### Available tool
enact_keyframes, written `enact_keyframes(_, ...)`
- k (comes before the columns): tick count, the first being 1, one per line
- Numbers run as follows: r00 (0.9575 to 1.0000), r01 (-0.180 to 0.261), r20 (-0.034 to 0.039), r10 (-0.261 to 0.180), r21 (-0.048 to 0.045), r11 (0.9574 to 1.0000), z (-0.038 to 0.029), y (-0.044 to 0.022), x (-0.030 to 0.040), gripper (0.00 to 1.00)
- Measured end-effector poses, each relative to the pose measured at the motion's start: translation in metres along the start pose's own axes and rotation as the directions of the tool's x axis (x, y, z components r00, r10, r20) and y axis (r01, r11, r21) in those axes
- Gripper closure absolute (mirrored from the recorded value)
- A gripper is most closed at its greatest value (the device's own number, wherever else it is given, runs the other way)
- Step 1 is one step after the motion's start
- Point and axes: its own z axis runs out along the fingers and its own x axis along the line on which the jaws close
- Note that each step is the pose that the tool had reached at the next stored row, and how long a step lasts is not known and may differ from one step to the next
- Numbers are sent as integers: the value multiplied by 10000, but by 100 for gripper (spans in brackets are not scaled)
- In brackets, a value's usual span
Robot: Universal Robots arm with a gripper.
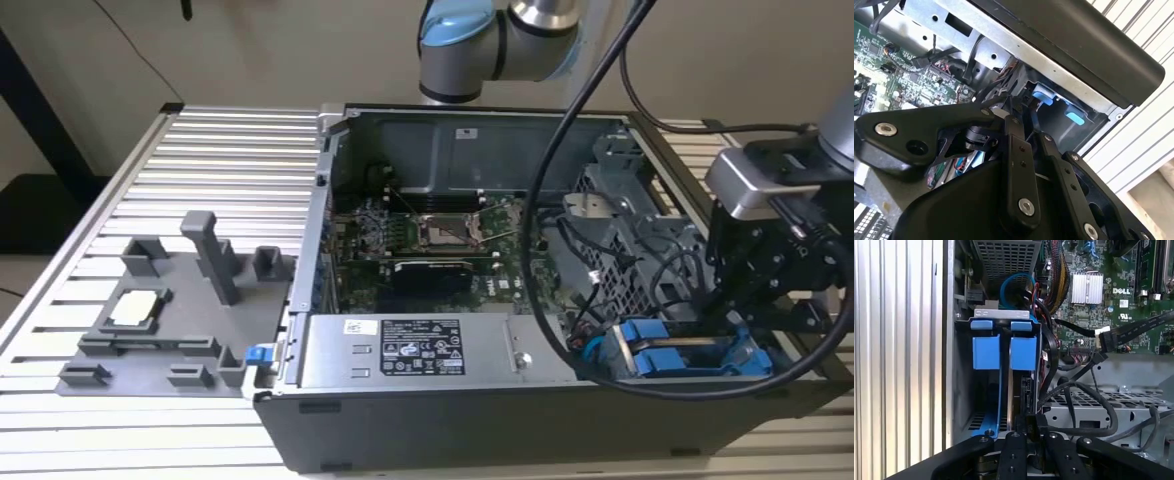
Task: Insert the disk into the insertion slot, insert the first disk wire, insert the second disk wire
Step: 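Insert the first disk wire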
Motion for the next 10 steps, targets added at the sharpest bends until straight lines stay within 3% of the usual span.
enact_keyframes(4, 10000, -45, 2, 45, 1, 10000, 44, 1, 2, 81)
enact_keyframes(10, 10000, -47, 0, 47, 2, 10000, 52, 0, 5, 81)
